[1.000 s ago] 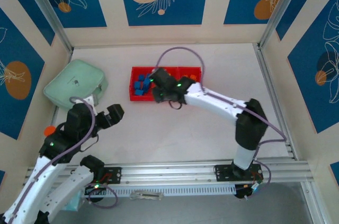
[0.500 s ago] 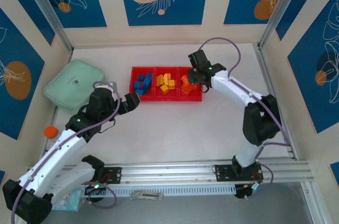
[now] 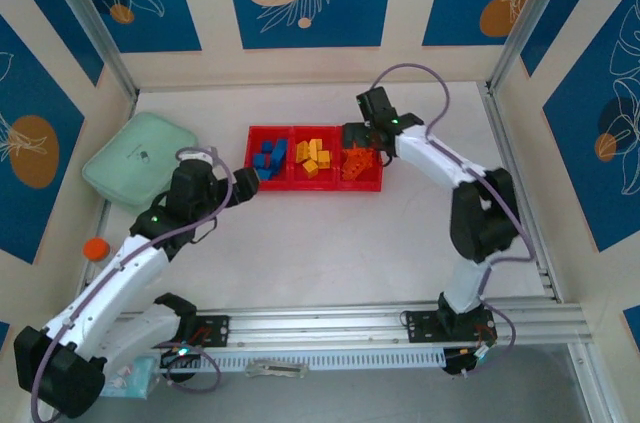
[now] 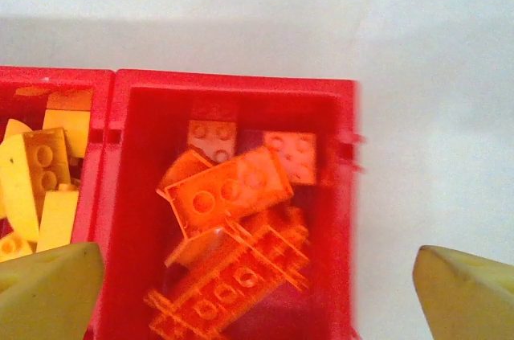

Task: Sort the legos into containers by color
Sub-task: Reset both arms

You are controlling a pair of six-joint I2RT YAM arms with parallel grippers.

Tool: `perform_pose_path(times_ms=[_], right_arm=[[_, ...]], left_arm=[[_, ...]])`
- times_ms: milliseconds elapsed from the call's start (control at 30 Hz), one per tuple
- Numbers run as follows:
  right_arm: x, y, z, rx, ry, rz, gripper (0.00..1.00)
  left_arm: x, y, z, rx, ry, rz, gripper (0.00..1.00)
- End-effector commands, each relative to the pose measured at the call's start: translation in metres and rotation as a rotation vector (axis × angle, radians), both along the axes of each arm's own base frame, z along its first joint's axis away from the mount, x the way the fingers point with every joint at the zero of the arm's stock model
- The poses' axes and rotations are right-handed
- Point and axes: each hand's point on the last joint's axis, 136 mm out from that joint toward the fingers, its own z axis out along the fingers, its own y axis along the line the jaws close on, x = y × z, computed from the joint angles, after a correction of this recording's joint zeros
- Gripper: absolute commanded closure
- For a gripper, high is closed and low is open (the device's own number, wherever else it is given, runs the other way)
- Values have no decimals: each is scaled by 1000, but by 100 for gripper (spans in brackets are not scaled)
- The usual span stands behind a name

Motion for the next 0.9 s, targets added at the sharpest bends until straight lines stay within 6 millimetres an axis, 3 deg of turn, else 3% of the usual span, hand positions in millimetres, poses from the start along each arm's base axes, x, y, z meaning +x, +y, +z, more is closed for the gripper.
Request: perform_pose_path(times_ms=[0,133,233,300,367,467,567,733,800,867], right_arm=[[-18,-70,24,-84,-131,-183,1],[-48,-147,-10,-118,-230,-346,1],[-56,-171,-43,-82,-282,-332,1],[-52,-166,-55,-44,-335,-257,1],[-45,-154,-53,-8,-365,-167,1],[-40,-140,-43,38,-504,-53,1],[-43,-132,-59,97,-513,16,1],[-42,-130,-62,105,-503,30,1],[-42,-131,-61,103,-512,31,1],[-42,-129,-62,102,-507,38,1]], left_arm=[[20,57,-5,276,-66,162,1],[36,115,-38,497,-94,294,1],[48,131,-65,537,-143,293,1],[55,131,-80,568,-167,270,1],[64,126,-90,586,-211,222,1],[74,117,-83,581,-297,176,1],[81,109,-79,562,-385,126,1],[91,93,-103,516,-421,20,1],[93,93,-104,513,-416,23,1],[101,108,-110,535,-333,100,1]])
